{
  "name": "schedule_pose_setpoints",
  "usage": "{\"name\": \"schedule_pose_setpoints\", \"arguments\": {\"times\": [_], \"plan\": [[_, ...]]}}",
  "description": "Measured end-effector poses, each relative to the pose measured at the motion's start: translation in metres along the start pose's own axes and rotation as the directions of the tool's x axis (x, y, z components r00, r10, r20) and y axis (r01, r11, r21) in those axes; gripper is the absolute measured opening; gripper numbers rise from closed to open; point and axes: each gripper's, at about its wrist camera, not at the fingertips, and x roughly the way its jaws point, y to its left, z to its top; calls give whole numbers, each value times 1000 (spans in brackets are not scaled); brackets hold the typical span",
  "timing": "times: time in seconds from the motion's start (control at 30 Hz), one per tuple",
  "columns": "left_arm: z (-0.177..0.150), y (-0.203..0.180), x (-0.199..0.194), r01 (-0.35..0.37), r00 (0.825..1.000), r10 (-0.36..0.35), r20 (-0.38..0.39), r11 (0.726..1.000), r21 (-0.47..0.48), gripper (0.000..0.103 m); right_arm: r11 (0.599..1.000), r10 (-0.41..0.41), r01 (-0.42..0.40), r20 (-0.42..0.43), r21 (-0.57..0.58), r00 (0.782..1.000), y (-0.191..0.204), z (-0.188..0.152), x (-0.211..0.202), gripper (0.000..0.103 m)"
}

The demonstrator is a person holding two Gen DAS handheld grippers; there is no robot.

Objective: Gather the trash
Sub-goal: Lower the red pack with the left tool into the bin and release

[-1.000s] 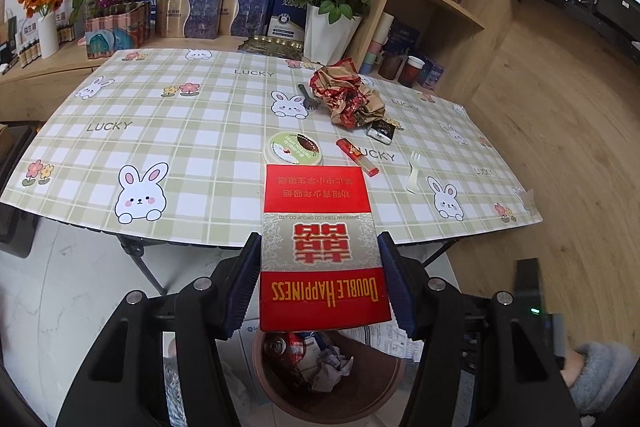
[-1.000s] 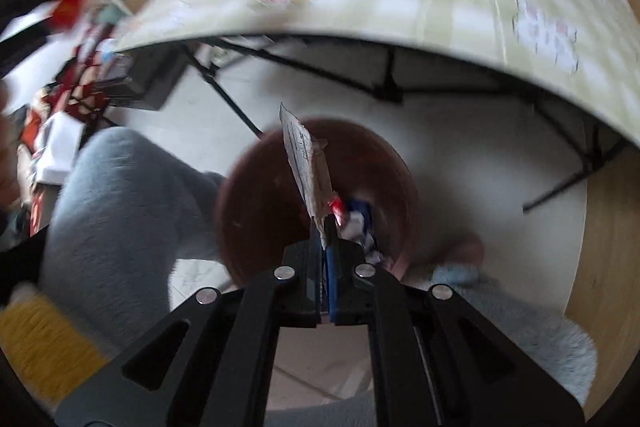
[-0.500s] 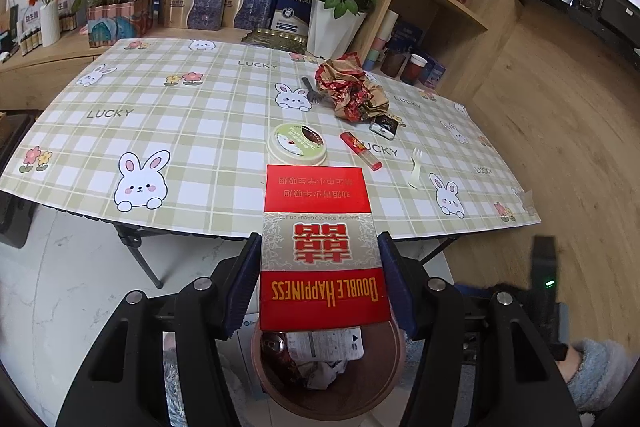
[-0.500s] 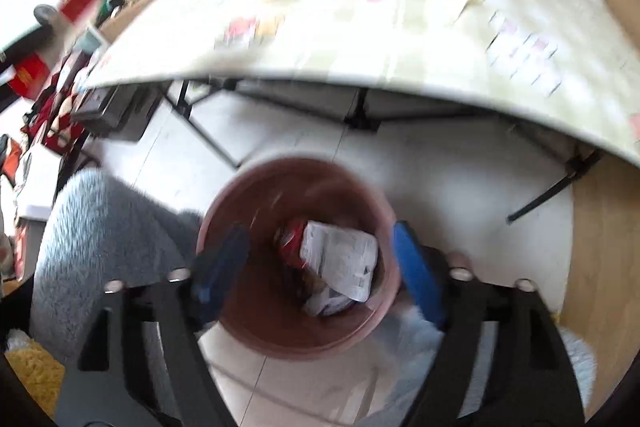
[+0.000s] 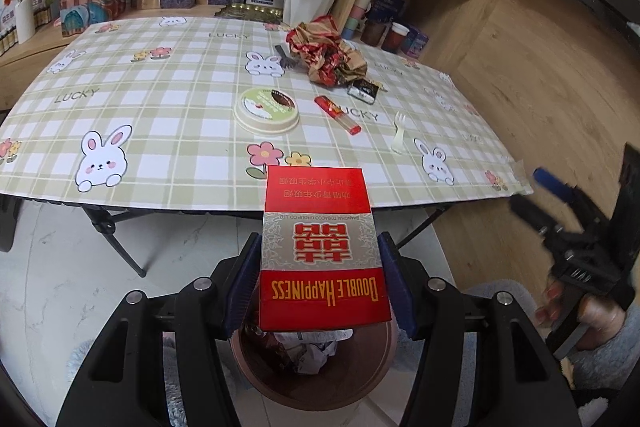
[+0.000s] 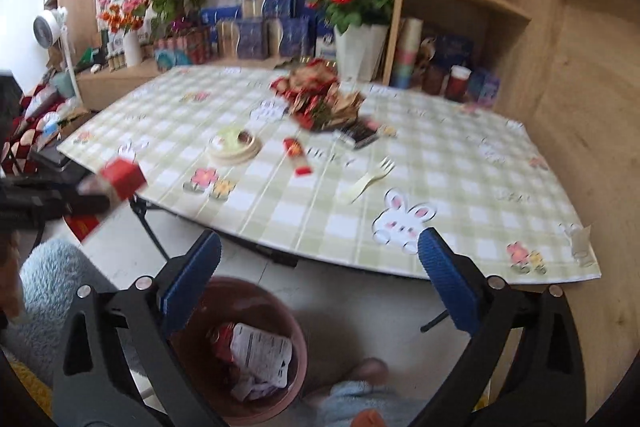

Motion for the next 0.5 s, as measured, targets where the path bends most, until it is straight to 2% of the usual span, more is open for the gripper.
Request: {"name": "schedule_pose_setpoints", "arguments": {"times": [0.1, 0.23, 0.4, 0.43, 0.5], "plan": [[-5, -10, 12, -18, 1000, 19, -16, 999, 47, 57, 999, -8, 7, 22, 42, 1000, -10, 2, -6, 97], [-13, -30, 30, 12, 998, -3, -63, 991, 134, 57, 994, -44, 44, 1, 101, 999, -23, 2, -11, 97], [-24, -48, 50, 37, 992, -11, -124, 978, 207, 57, 988, -45, 44, 3, 149, 999, -33, -2, -15, 97], [-24, -51, 50, 39, 992, -12, -126, 975, 217, 57, 987, -46, 45, 4, 154, 999, -33, -2, -15, 97], [-24, -56, 49, 61, 992, -32, -124, 970, 236, 65, 986, -43, 42, 6, 163, 999, -35, -3, -16, 97]]}}
